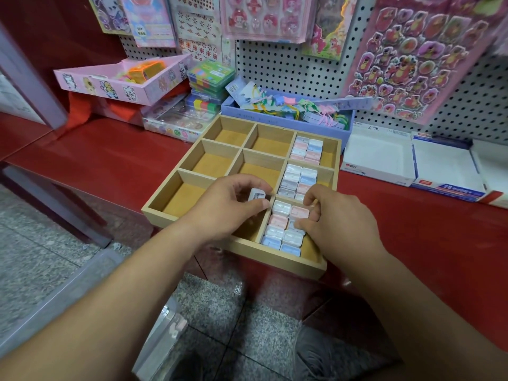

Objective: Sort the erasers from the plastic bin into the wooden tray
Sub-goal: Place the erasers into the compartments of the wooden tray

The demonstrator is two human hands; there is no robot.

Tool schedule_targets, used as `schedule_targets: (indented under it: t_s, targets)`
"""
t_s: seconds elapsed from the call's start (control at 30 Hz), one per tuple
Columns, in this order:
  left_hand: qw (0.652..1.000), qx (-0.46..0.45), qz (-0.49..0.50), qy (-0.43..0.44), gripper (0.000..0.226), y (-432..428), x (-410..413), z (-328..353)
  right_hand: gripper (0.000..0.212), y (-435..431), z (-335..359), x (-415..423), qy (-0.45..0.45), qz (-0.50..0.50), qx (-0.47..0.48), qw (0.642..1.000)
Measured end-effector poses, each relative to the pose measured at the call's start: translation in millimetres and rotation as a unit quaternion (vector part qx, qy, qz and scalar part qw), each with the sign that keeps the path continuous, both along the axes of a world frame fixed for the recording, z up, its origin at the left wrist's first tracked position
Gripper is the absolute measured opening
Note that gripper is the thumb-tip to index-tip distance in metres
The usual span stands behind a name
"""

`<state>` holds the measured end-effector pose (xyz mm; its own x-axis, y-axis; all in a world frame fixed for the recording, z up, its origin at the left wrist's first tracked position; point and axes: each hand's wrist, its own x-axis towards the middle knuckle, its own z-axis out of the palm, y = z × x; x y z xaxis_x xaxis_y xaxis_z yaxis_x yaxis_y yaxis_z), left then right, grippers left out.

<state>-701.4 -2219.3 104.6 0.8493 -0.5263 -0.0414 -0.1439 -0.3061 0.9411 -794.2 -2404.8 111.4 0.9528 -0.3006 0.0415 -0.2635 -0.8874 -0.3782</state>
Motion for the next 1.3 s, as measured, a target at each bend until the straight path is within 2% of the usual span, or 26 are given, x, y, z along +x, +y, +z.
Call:
schedule_targets:
  t_s: [0.2,0.3,0.4,0.47,0.57,0.77,0.9,0.97,1.1,1.17,1.3]
  targets:
    - [1.000,-0.002,-0.007,0.017,0.040,3.7,4.4,0.0,0.019,-1.7,-0.6,0.2,0.003,0.010,0.004,1.000]
    - [0.999,-0.017,0.004,0.035,0.031,3.0,5.8,0.0,0.018,-2.0,1.6,0.4,-0.007,0.023,0.037,0.999]
    - [0.998,-0.031,-0.016,0.058,0.018,1.4,3.8,3.9,0.024,1.7,3.2,1.2,-0.070,0.090,0.111,0.987]
    - [0.995,-0.048,-0.042,0.076,0.015,0.7,0.9,6.8,0.035,6.2,3.3,0.8,-0.111,0.140,0.116,0.977]
    - [0.994,-0.052,-0.051,0.083,0.012,0.6,-0.9,7.2,0.040,10.3,1.7,1.3,-0.125,0.177,0.110,0.970]
    - [0.993,-0.052,-0.052,0.088,0.014,2.9,-1.0,6.8,0.025,10.9,2.0,1.4,-0.129,0.171,0.108,0.971]
    - [0.997,-0.027,-0.019,0.066,0.011,3.9,-2.1,6.4,0.032,11.3,1.6,0.4,-0.112,0.150,0.120,0.975]
    - [0.999,-0.014,-0.013,0.047,0.026,5.4,-2.0,6.5,0.045,10.6,0.4,0.7,-0.082,0.160,0.123,0.976]
    - [0.998,0.025,-0.040,0.031,0.041,11.4,-2.8,9.9,0.031,10.6,1.4,0.2,-0.069,0.161,0.136,0.975]
    - [0.997,0.046,-0.057,0.008,0.039,14.0,-0.5,7.5,0.022,9.6,3.0,-1.2,-0.087,0.144,0.142,0.975]
    - [0.996,0.065,-0.053,-0.036,0.017,16.2,5.2,-6.2,0.019,9.5,3.8,-1.6,-0.095,0.126,0.173,0.972]
